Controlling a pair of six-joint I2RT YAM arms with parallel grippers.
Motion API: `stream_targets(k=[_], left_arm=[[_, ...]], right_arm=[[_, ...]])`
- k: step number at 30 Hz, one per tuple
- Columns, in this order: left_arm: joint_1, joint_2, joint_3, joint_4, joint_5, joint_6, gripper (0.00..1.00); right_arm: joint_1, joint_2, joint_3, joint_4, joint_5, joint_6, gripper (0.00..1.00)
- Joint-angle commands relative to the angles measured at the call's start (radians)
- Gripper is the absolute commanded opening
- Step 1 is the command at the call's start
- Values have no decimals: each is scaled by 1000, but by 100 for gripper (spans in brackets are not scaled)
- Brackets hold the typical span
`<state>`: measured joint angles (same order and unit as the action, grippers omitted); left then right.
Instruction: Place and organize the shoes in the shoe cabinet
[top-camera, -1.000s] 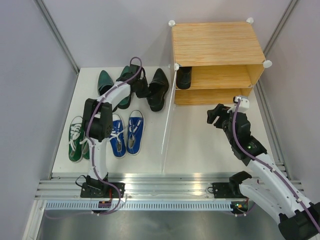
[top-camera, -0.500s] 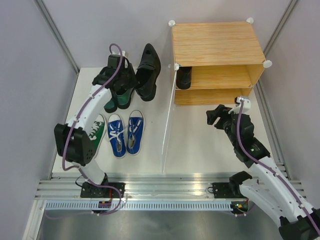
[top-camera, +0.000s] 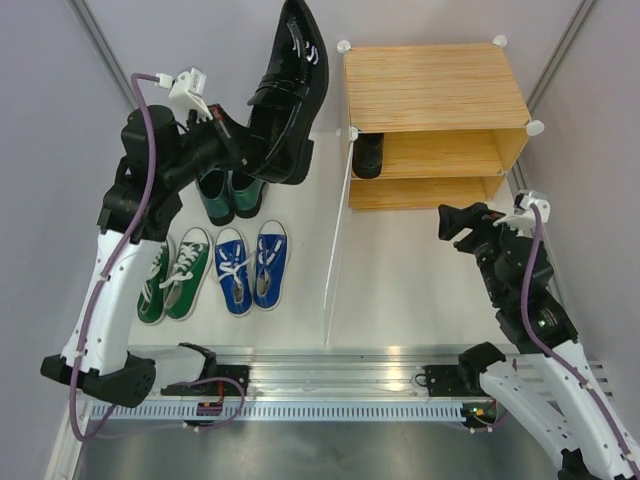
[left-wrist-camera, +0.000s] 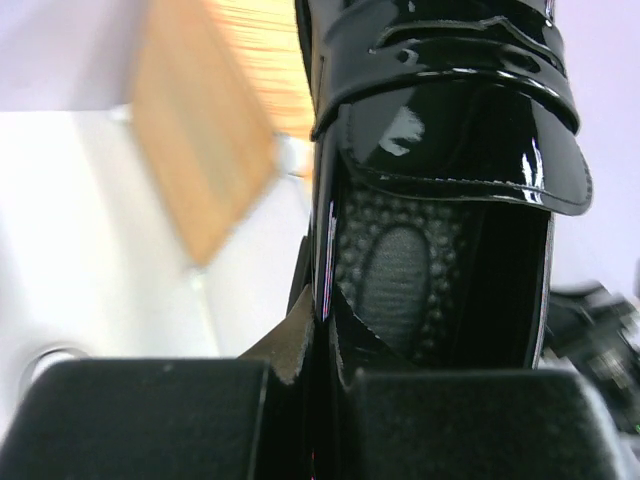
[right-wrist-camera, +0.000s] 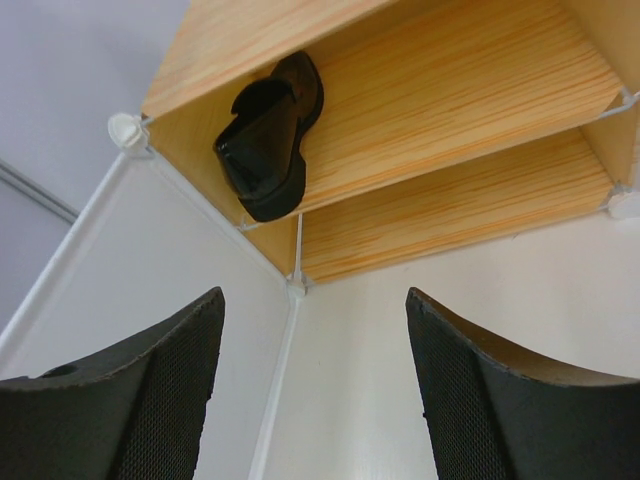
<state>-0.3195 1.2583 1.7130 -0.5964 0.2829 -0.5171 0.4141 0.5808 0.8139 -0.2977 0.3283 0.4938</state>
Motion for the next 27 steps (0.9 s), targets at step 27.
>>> stream_targets(k=[27], left_arm=[[-826,593,378,110,-97,-198,2]], right_arm=[[-3,-397,195,-324,834,72,82]])
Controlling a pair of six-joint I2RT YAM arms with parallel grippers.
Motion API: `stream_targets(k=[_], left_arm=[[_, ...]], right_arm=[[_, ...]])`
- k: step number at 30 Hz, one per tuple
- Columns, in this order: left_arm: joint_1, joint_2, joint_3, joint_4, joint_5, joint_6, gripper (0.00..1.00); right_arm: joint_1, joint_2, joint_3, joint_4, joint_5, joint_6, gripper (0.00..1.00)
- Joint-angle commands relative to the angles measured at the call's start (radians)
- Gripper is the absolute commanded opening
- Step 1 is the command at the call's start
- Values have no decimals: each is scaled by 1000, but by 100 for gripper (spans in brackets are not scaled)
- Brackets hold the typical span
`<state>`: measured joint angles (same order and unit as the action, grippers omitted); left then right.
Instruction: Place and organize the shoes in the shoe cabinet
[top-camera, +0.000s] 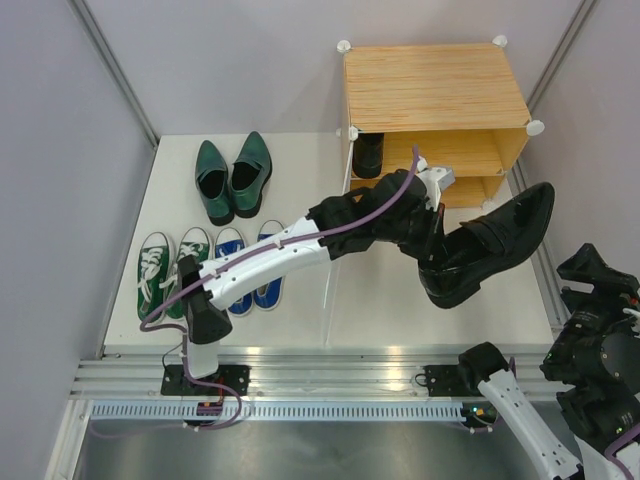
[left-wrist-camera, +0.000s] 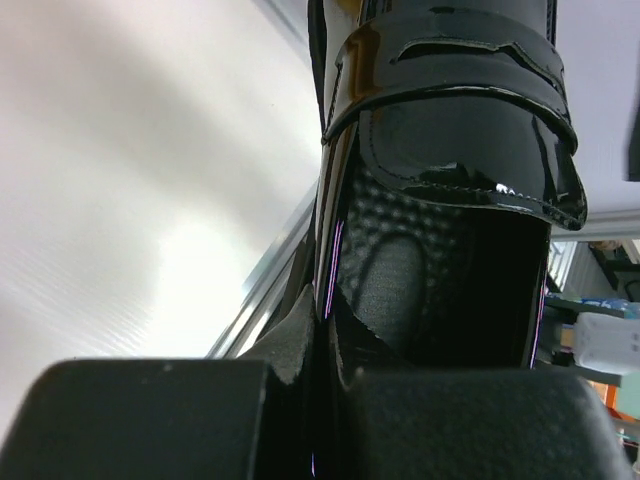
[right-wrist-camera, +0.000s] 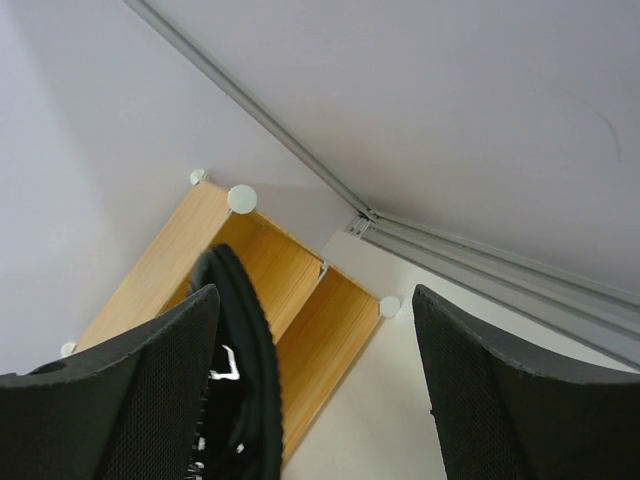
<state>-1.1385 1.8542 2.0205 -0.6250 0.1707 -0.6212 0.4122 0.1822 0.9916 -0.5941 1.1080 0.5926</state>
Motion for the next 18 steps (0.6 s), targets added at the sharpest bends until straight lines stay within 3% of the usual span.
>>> stream_targets(k=[1,5,13,18], left_arm=[[-7,3,64,140,12,-98,2],[-9,14,-9,137,-62,-115,2],[-6,28,-154,134,-338,-132,2],[-4,33,-218,120,-493,-115,2]], right_arm=[[0,-1,18,-27,62,-28,82],[0,3,9,-24,58,-30,82],[2,42,-59,5,-46,-5,82],[2,129,-94,57,-259,-73,82]])
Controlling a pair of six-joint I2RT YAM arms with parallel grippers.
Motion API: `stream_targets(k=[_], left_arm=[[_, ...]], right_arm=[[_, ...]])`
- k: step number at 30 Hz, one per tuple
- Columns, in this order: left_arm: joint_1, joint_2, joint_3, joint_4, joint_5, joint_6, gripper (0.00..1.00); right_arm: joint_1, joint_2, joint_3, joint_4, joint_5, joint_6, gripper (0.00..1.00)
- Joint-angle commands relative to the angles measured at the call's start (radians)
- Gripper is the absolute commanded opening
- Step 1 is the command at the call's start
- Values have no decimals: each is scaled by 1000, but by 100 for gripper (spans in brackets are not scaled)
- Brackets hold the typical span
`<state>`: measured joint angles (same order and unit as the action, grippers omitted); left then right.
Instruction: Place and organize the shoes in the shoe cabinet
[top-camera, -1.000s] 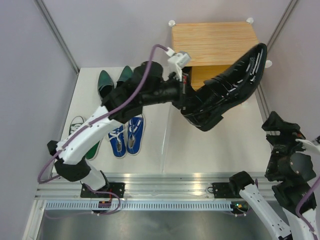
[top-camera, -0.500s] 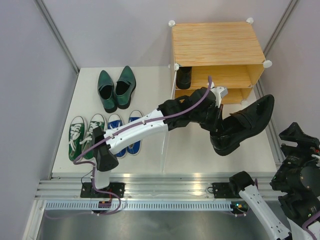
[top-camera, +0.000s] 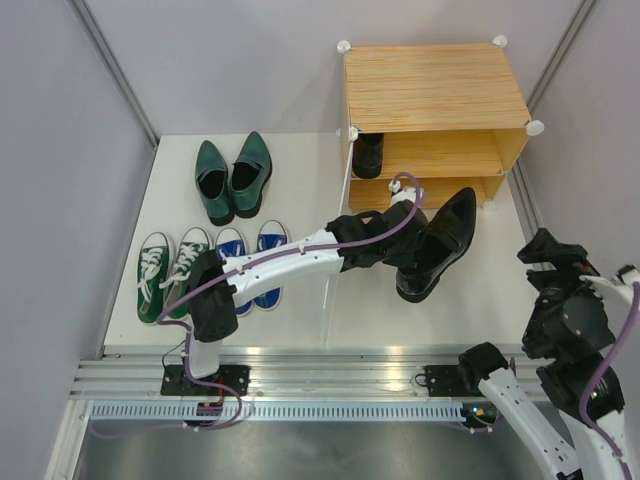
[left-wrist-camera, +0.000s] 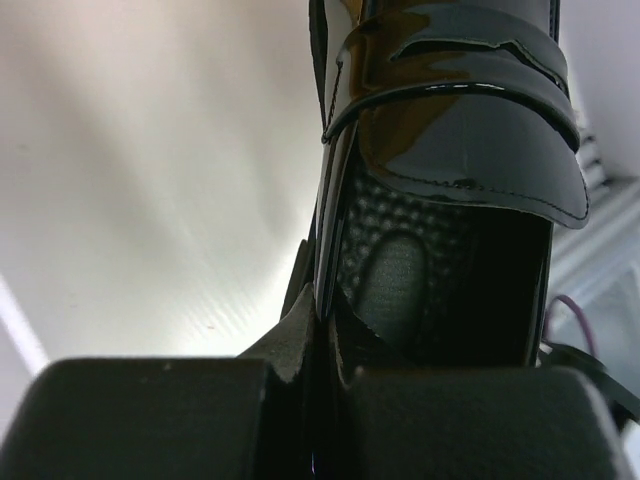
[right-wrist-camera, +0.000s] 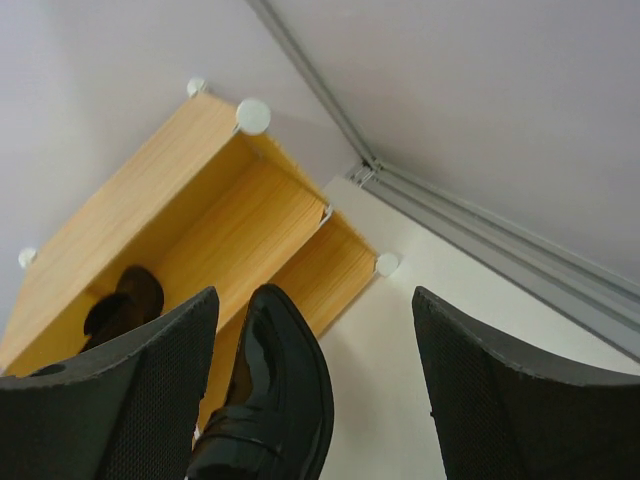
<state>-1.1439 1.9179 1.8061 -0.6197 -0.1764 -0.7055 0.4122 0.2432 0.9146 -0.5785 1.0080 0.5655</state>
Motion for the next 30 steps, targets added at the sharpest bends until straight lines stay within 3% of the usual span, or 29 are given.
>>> stream_targets(k=[1,6,9,10,11,21,26,30], left_arm=[[1,-28,-11,112,-168,-25,2],[6,26,-31,89,-216,-34,3],[9,59,-34,80,-207,-29,23],[10,69,-33,80,-203,-28,36],[12,75,-33,78,-193,-28,39],[26,64,39,64,-46,7,48],[24,-66,197,74,104,110,56],[24,-215,242,121,140,237,61]], right_arm=[[2,85,-22,42,-183,-47,82],[2,148,-54,46,-267,-13,83],[2,153,-65,54,-282,-13,84],[0,154,-65,52,-286,-15,83],[2,153,-68,52,-286,-13,83],[2,113,-80,48,-264,-6,83],[4,110,-85,16,-256,30,84],[2,162,-108,16,-367,22,89]])
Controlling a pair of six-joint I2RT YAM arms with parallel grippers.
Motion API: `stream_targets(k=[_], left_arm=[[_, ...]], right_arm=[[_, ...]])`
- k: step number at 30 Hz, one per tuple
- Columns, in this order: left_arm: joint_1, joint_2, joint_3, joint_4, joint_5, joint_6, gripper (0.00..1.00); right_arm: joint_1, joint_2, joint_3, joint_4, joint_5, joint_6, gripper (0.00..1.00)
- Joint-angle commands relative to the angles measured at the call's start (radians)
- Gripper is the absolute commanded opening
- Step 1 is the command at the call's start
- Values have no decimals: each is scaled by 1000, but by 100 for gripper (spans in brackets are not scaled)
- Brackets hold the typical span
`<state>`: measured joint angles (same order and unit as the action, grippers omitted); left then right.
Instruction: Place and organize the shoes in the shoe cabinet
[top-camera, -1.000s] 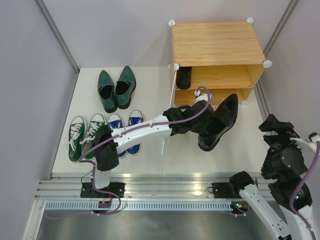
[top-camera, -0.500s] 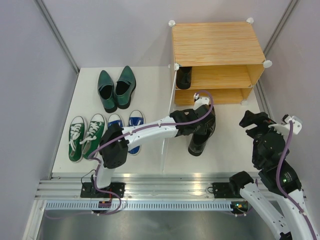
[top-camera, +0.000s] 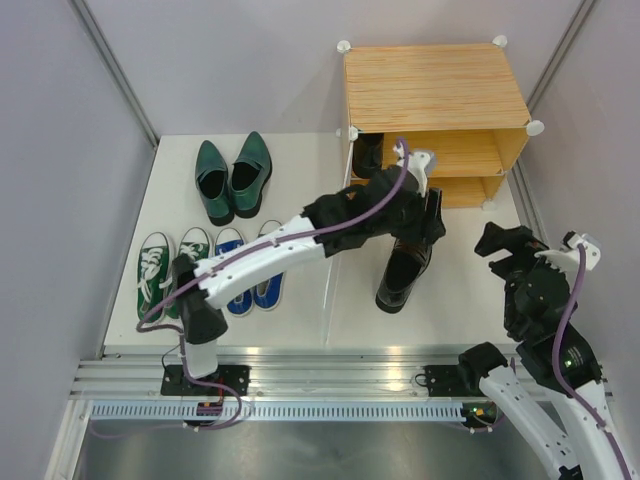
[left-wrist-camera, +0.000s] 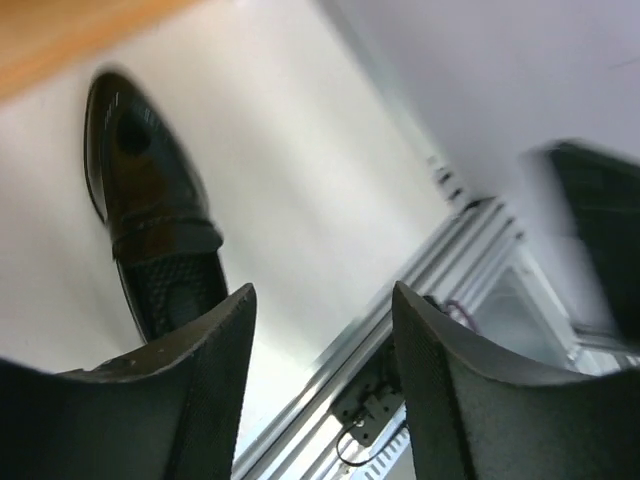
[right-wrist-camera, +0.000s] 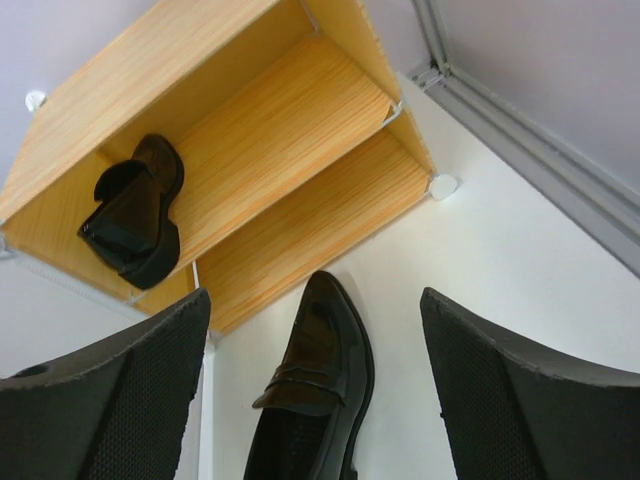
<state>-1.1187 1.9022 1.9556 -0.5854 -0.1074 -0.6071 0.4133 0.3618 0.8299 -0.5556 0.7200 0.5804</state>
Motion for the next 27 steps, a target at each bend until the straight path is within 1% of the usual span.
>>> stream_targets(k=[1,2,3,4,5,6,7,8,9,10,11,12,13,14,16,17,19,20,23,27], left_arm=[[-1,-236,92,96,64,165,63],[-1,-299,88,99,34,188,64],[-1,-339,80,104,12,245,65],[-1,-374,68,102,-17,275,73],[-1,-409,21,102,-82,303,77],[-1,-499,-15,105,-125,355,81],[-1,-541,-52,107,-171,378,88],[-1,-590,-135,108,-269,398,91],[0,-677,-180,114,-320,435,94],[0,-727,-276,117,-406,454,95],[0,-770,-326,124,-452,467,96],[0,-857,-377,124,-490,495,97],[0,-896,-427,131,-532,509,98],[2,-931,-523,136,-607,532,98],[2,-1033,-621,145,-682,547,99],[2,-1067,-711,154,-742,553,100],[2,-1121,-789,154,-782,553,100],[2,-1172,-855,157,-804,549,100],[3,-1247,-940,162,-822,538,100],[3,-1279,-980,176,-834,540,100]], right_arm=[[1,63,-28,-13,-130,7,91],[1,103,-37,-30,-149,15,92],[1,123,-43,-33,-177,16,94],[1,162,-61,-33,-239,15,96],[1,184,-70,-33,-278,12,98],[1,209,-80,-32,-315,9,98],[2,259,-95,-35,-411,6,98],[1,285,-104,-33,-451,6,98],[1,310,-113,-32,-488,16,98],[1,359,-135,-29,-529,21,98],[1,380,-146,-23,-583,24,98],[1,397,-158,-18,-603,32,98],[1,425,-181,-12,-617,42,98],[2,434,-192,-3,-631,48,98],[1,443,-224,6,-639,56,98],[1,444,-233,22,-648,62,98],[4,444,-268,43,-695,79,98],[7,445,-282,71,-709,97,98],[13,447,-327,104,-714,125,98],[16,479,-345,121,-677,131,98]])
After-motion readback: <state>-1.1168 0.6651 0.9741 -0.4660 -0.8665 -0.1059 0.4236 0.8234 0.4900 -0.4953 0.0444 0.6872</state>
